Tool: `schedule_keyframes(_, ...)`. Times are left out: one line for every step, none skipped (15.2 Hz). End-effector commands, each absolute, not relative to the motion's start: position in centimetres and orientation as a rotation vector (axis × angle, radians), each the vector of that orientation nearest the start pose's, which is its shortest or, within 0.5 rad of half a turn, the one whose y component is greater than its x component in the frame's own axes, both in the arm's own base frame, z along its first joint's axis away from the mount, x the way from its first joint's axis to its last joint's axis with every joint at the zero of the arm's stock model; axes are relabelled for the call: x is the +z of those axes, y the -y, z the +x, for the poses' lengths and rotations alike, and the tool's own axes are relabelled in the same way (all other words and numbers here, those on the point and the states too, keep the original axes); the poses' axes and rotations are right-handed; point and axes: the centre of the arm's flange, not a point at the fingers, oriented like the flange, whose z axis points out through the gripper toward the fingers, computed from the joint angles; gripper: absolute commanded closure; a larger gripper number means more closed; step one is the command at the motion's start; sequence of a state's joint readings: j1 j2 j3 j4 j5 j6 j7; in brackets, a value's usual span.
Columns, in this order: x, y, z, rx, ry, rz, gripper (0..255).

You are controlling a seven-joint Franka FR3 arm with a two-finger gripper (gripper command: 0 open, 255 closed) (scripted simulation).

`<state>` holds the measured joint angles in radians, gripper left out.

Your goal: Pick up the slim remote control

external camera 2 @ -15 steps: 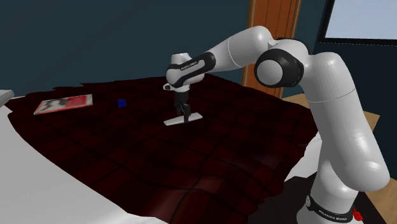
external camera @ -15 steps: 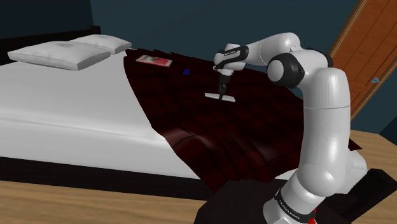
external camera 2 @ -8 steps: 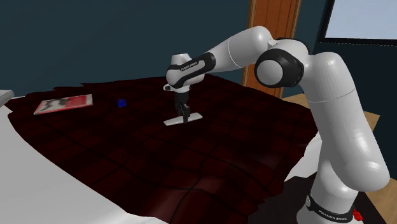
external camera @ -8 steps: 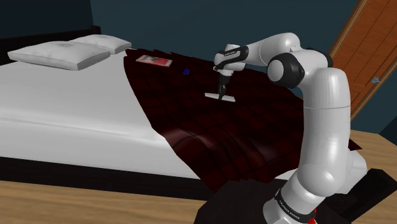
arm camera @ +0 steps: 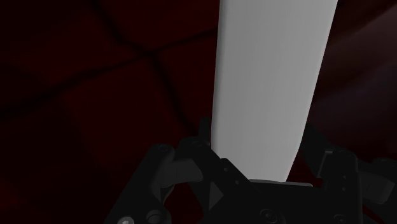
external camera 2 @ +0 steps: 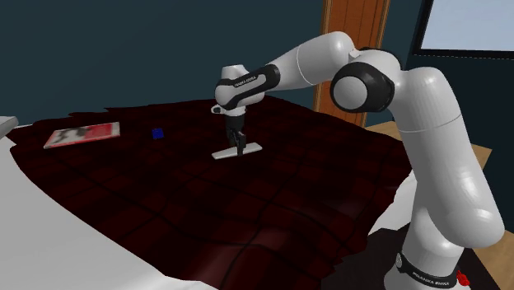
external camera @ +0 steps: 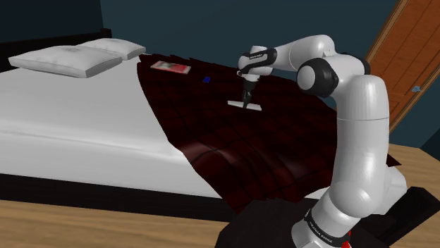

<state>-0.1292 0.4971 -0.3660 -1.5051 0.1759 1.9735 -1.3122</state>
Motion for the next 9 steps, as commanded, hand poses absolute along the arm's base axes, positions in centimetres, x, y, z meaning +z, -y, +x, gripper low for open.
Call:
schedule_keyframes(40.4,28.2,62.9,0.006,1.212,-2.910,255)
schedule_keyframes(40.9,28.2,62.9,0.006,1.212,-2.910,255)
schedule_keyframes(41.5,28.2,62.9,0.006,1.212,-2.910,255)
schedule_keyframes(42.0,28.2,62.9,0.006,1.212,-2.910,255)
schedule_keyframes(42.5,28.2,62.9,0.006,1.212,-2.910,255)
schedule_keyframes(43.0,28.2,62.9,0.006,1.212,-2.910,255)
schedule_keyframes(43.6,28.2,62.9,0.006,1.212,-2.910,255)
schedule_keyframes(44.1,28.2,62.9,0.006,1.212,-2.910,255)
schedule_keyframes(44.6,28.2,62.9,0.006,1.212,-2.910,255)
